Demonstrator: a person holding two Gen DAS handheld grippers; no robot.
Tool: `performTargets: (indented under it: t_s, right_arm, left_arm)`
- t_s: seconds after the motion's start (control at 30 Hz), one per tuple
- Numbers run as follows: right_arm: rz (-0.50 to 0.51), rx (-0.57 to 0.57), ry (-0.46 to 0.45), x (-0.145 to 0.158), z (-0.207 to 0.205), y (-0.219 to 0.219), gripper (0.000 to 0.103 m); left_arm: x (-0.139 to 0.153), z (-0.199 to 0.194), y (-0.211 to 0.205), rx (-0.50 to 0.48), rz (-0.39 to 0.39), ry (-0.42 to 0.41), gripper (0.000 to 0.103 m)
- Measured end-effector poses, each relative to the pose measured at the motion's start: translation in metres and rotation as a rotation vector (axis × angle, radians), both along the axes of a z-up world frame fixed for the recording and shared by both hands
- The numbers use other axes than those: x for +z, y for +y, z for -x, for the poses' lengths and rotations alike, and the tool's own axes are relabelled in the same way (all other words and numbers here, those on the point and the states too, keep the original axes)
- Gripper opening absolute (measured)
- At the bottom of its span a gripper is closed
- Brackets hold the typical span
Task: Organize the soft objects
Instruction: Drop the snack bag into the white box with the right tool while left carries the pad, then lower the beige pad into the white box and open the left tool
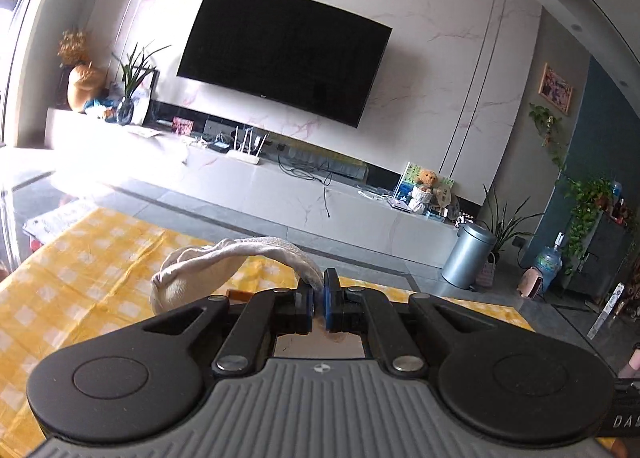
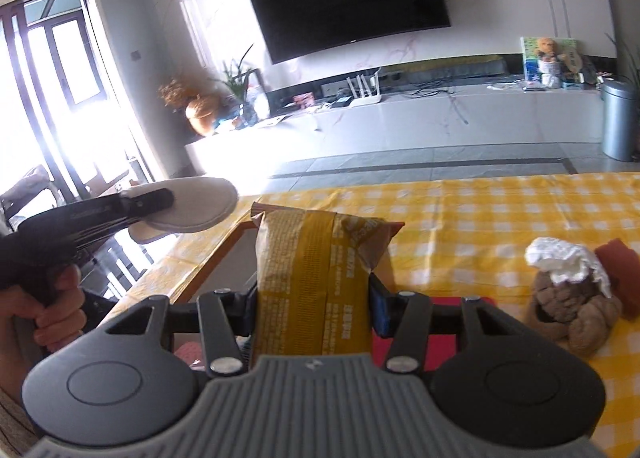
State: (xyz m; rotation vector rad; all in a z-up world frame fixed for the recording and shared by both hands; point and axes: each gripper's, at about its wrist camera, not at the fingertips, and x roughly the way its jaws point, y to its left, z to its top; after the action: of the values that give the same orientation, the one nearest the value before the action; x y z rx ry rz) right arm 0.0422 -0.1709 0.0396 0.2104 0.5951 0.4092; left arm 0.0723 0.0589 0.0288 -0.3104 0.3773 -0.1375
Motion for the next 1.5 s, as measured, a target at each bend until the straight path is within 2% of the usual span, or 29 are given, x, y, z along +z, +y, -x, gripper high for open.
performTargets:
  t_s: [0.17,0.33,0.43,0.53,0.63,0.7,0.77,0.9,0.97,1.03,1.13,1.17,1.2,1.3,1.37,1.5]
  right_arm:
    - [0.16,0.088,0.077,-0.018,-0.026,0.064,0.052]
    - [0.309,0.12,0.171,-0.046,-0.06,0.117,0.052]
    - [0.501,0.132,0.149,-0.062,-0.074,0.148,0.052]
    - [0.629,0.111,0.165,-0.075,-0.087,0.161,0.052]
    - [0.655,0.104,0.233,-0.086,-0.101,0.157,0.052]
    - [0.739,0.086,0.256,-0.096,-0.108,0.156,0.051]
    - [0.823,0.112,0.247,-0.102,-0.105,0.16,0.052]
    - [0.898,0.183,0.312,-0.117,-0.101,0.167,0.052]
    - [0.913,0.173,0.326,-0.121,-0.1,0.166,0.052]
    - [0.908,0.159,0.302,-0.116,-0.097,0.165,0.061]
    - [0.876,0.145,0.235,-0.101,-0.086,0.163,0.081]
    - [0.862,0.13,0.202,-0.095,-0.081,0.16,0.09]
    - [0.837,0.121,0.156,-0.086,-0.076,0.155,0.094]
    - [0.748,0.108,0.065,-0.06,-0.061,0.135,0.098]
    - [0.701,0.091,0.048,-0.048,-0.056,0.12,0.098]
    - [0.647,-0.017,-0.01,-0.034,-0.052,0.091,0.099]
  left_arm:
    - [-0.011,-0.002,0.028,0.016,0.049,0.005,0.005]
    - [-0.017,0.001,0.045,0.03,0.084,0.03,0.005]
    - [-0.017,0.003,0.053,0.019,0.11,0.004,0.005]
    - [-0.017,0.0,0.059,0.026,0.138,0.001,0.005]
    - [-0.017,-0.002,0.063,0.016,0.168,0.008,0.005]
    - [-0.018,-0.003,0.063,0.01,0.169,0.011,0.005]
    - [-0.019,-0.003,0.062,0.007,0.161,0.017,0.005]
    - [-0.021,-0.003,0.063,0.011,0.177,0.024,0.005]
    - [-0.021,-0.003,0.065,0.011,0.179,0.018,0.005]
    - [-0.019,-0.002,0.066,0.007,0.178,0.007,0.005]
    - [-0.017,-0.001,0.066,-0.003,0.169,-0.008,0.005]
    - [-0.017,-0.001,0.065,-0.007,0.167,-0.012,0.005]
    - [-0.017,-0.001,0.065,-0.011,0.165,-0.016,0.005]
    - [-0.018,-0.003,0.06,-0.026,0.154,-0.021,0.005]
    - [-0.02,-0.005,0.056,-0.037,0.144,-0.012,0.005]
    - [-0.021,-0.015,0.042,-0.056,0.08,0.001,0.005]
